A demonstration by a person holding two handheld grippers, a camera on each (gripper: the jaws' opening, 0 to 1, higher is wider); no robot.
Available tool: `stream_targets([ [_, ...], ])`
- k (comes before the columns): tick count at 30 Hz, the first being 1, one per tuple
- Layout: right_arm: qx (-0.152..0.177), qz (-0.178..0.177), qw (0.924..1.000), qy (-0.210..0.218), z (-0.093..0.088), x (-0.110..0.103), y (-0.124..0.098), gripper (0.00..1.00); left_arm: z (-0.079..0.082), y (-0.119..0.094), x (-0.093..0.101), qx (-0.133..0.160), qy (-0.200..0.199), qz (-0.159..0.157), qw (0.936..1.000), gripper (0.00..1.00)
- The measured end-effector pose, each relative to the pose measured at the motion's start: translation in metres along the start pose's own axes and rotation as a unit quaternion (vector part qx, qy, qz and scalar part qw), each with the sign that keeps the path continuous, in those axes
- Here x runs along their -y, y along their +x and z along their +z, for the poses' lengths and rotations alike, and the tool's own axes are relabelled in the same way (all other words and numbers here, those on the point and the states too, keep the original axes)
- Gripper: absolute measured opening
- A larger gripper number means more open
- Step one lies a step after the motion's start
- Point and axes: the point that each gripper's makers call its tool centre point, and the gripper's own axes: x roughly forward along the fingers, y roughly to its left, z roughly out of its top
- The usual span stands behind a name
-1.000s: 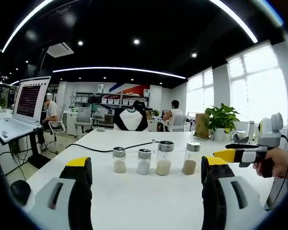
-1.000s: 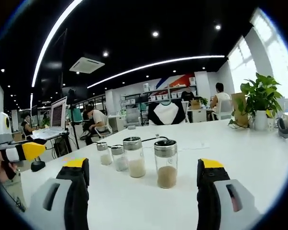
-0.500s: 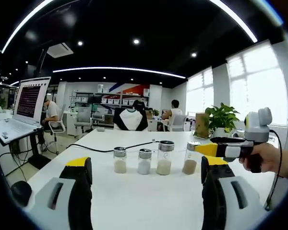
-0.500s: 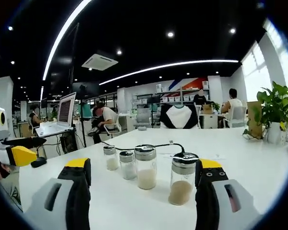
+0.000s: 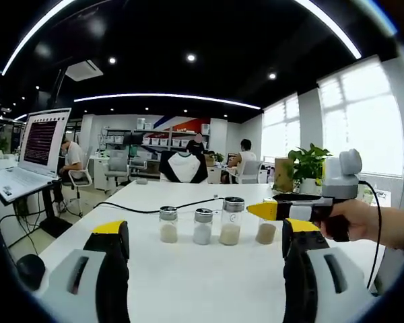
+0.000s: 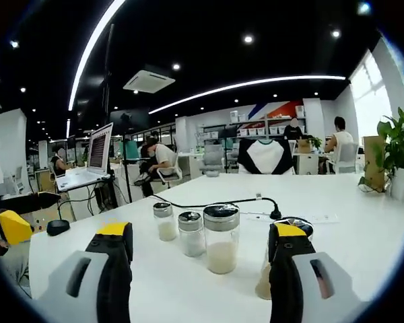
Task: Rotate the seasoning bottle until the label or dispensing opening points toward the visible target arrow and the bottle remains upright within the marked orientation range
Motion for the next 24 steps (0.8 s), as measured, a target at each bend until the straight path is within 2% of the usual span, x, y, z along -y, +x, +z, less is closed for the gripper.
stream_targets([
  [4, 0.007, 0.012, 0.9999, 0.000, 0.003, -0.006, 0.002, 0.82, 0.003, -0.001, -0.001, 0.004, 0.004, -0.001, 1.0000, 1.00],
  [9, -0.005, 0.012, 0.9999, 0.005, -0.002, -0.004, 0.015, 0.77, 0.002, 0.000, 0.001, 0.002, 0.003, -0.003, 1.0000, 1.00],
  [14, -0.019, -0.005, 0.9998, 0.001, -0.009, 0.005, 0.029, 0.72, 0.001, 0.000, 0.004, 0.001, 0.001, -0.006, 1.0000, 1.00],
  [16, -0.035, -0.015, 0.9992, -0.009, -0.014, 0.011, 0.035, 0.72, 0.001, 0.000, 0.004, 0.000, 0.002, -0.007, 1.0000, 1.00],
  [19, -0.036, -0.017, 0.9990, -0.022, -0.012, 0.013, 0.042, 0.71, 0.000, 0.000, 0.005, 0.000, 0.001, -0.008, 1.0000, 1.00],
  [24, -0.046, -0.023, 0.9986, -0.009, -0.012, 0.010, 0.048, 0.65, 0.000, 0.002, 0.007, -0.003, 0.003, -0.011, 0.9999, 1.00],
])
